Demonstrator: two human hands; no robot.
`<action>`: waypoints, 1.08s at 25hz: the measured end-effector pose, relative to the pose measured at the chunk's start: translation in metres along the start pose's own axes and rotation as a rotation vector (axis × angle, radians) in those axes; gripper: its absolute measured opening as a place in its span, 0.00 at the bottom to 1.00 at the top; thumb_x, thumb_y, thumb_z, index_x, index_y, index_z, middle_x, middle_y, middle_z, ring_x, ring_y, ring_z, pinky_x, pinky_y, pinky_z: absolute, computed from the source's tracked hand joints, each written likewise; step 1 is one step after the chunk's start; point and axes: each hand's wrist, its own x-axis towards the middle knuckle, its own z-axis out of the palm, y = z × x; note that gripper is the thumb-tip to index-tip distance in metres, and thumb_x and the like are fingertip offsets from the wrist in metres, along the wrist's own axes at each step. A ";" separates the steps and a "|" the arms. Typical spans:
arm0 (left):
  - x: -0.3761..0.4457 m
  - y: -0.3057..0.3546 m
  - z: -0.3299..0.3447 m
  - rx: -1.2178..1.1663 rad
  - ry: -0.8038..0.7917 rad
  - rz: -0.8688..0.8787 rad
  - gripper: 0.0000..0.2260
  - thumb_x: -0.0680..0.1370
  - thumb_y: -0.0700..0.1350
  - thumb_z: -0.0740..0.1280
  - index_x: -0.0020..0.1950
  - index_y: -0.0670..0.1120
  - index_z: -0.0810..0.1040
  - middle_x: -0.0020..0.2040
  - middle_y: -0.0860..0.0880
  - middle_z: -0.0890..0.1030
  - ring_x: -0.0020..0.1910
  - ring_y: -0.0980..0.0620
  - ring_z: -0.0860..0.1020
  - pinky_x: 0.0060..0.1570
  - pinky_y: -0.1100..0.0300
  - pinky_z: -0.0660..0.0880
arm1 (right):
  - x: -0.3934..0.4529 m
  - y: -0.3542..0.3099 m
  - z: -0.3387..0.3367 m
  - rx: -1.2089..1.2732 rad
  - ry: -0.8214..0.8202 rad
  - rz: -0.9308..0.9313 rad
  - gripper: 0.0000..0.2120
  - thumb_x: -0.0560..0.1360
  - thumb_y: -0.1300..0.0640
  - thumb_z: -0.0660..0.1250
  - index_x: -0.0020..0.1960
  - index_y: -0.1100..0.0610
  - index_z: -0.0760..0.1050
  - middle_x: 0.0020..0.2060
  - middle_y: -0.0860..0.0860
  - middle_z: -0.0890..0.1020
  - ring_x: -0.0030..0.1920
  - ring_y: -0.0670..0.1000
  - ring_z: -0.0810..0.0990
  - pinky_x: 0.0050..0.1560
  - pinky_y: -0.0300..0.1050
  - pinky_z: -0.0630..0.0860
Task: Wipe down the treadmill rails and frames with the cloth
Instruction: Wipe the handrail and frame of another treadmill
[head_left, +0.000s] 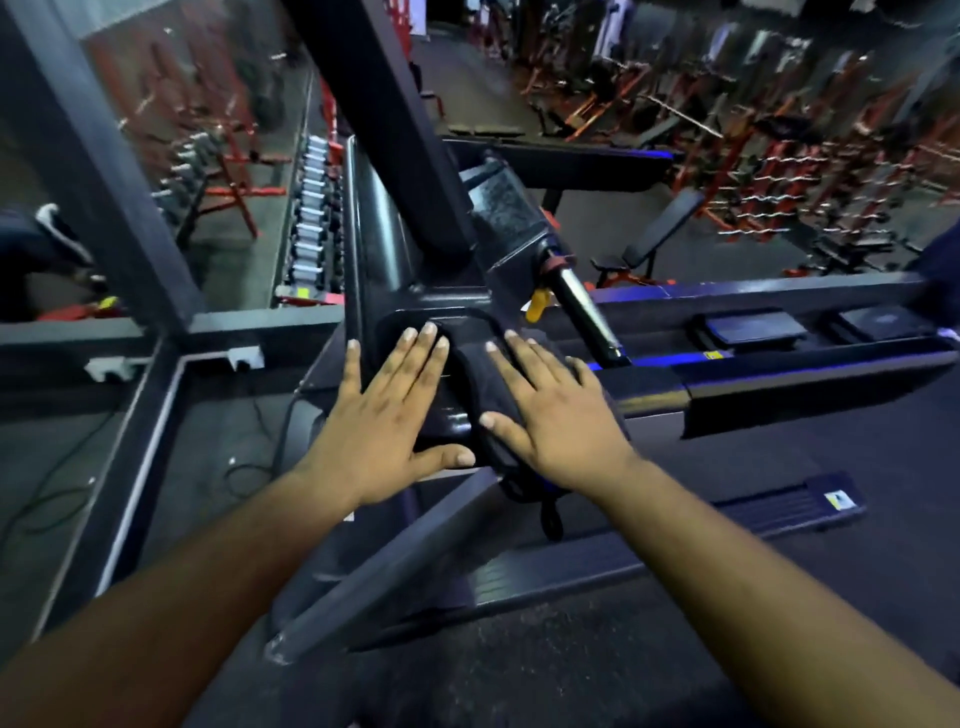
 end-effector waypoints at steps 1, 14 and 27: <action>0.000 0.000 0.000 -0.024 -0.001 -0.003 0.50 0.71 0.79 0.37 0.81 0.45 0.37 0.81 0.47 0.36 0.80 0.49 0.38 0.75 0.34 0.39 | -0.003 0.018 -0.003 -0.016 -0.026 -0.059 0.36 0.78 0.31 0.47 0.81 0.47 0.53 0.79 0.51 0.60 0.78 0.52 0.62 0.71 0.61 0.63; 0.002 -0.056 0.013 -0.823 0.192 -0.016 0.51 0.71 0.79 0.45 0.81 0.46 0.37 0.81 0.51 0.37 0.79 0.58 0.37 0.78 0.41 0.40 | 0.013 -0.066 0.008 -0.072 0.024 -0.010 0.34 0.78 0.30 0.51 0.79 0.46 0.59 0.78 0.51 0.64 0.78 0.52 0.60 0.74 0.68 0.54; 0.008 -0.088 0.016 -0.861 -0.055 -0.042 0.55 0.63 0.84 0.38 0.80 0.50 0.32 0.78 0.58 0.32 0.77 0.62 0.32 0.77 0.48 0.32 | 0.055 -0.091 -0.013 0.119 -0.179 0.187 0.35 0.78 0.29 0.44 0.78 0.46 0.59 0.76 0.44 0.66 0.79 0.46 0.55 0.77 0.66 0.41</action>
